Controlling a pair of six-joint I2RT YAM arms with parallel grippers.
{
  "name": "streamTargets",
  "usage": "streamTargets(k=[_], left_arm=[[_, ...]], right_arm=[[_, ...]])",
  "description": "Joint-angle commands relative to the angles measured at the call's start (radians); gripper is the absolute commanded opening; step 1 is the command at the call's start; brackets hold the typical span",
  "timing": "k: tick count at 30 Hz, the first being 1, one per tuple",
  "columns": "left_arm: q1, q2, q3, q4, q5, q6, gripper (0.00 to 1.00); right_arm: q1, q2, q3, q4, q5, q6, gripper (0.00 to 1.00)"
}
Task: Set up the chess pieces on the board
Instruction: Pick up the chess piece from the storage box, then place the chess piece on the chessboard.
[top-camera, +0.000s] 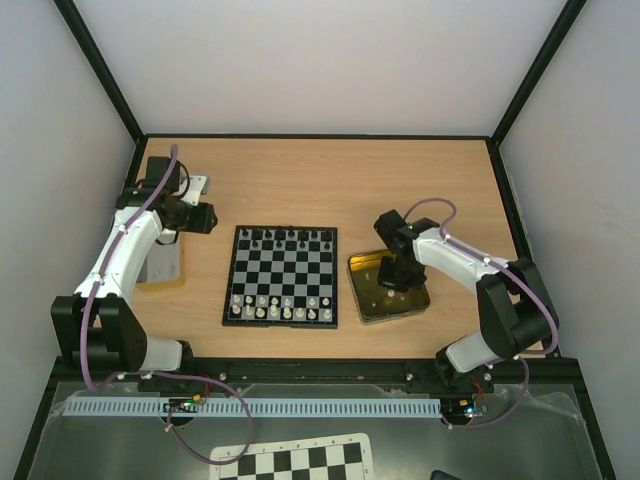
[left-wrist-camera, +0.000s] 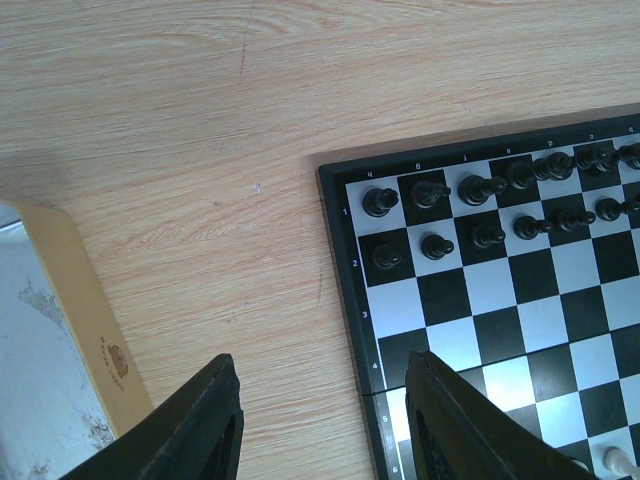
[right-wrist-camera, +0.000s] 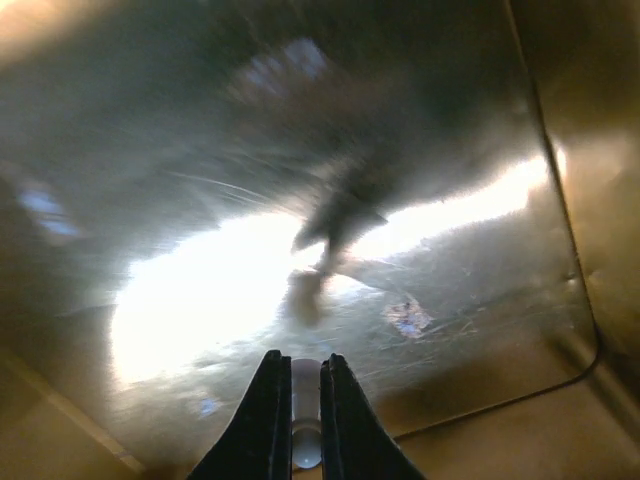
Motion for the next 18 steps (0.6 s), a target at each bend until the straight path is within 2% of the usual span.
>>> streamTargets(k=[1,7,18], left_arm=[[-0.003,-0.014,0.020,-0.012,0.006,0.004,0.46],[-0.003,-0.011,0.014,-0.003,0.013,0.005,0.46],[-0.004,-0.012,0.011,0.010,0.019,0.002,0.46]], right_arm=[[0.001,-0.033,0.173,-0.132,0.032,-0.002,0.02],[0.125,0.022,0.404,-0.267,0.060,0.037,0.02],[0.399,0.307,0.677,-0.260,0.009,0.095,0.02]])
